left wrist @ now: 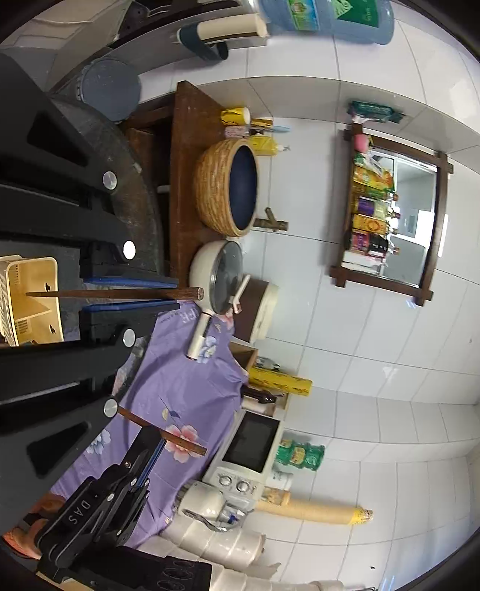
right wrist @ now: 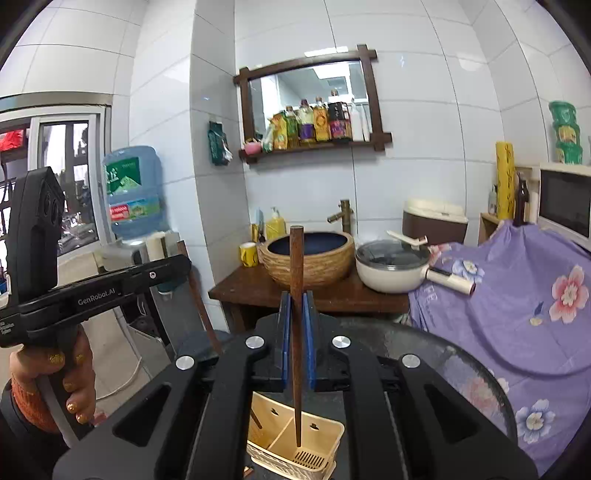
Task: Organize utensils
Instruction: 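Lift both chopsticks and lower them upright into the cream utensil holder, then open both tools to release the chopsticks in the holder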
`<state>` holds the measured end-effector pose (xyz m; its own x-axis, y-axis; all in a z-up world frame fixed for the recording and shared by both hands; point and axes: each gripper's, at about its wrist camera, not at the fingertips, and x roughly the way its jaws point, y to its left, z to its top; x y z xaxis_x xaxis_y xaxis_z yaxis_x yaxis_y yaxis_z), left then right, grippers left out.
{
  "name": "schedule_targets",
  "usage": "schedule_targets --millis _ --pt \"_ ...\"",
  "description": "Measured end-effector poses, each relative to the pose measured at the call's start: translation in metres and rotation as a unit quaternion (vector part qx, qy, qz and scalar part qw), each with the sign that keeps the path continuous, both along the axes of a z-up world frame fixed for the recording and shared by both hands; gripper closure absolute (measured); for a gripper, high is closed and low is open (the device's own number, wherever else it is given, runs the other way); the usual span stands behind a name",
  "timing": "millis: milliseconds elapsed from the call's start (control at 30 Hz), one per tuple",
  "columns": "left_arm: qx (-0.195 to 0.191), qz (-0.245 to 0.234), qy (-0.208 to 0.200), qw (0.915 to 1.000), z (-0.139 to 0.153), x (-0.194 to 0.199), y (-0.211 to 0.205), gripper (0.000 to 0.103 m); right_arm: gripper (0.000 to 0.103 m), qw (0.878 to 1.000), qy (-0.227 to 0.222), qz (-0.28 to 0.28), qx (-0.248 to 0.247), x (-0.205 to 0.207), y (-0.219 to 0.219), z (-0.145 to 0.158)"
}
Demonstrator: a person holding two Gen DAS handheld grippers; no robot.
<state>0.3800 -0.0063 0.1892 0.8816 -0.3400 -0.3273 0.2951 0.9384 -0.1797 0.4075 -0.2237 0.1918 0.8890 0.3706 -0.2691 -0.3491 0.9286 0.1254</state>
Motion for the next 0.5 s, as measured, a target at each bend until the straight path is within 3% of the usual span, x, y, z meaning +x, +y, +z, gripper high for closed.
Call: schedule_targets --millis 233,500 --pt "0.000 0.003 0.049 0.9988 -0.056 0.023 -0.005 0.096 0.096 0.999 0.044 -0.008 0.006 0.020 0.001 -0.060" --pt "0.008 0.007 0.085 0.9964 -0.093 0.036 -0.010 0.096 0.096 0.997 0.073 -0.013 0.010 0.029 -0.003 -0.089"
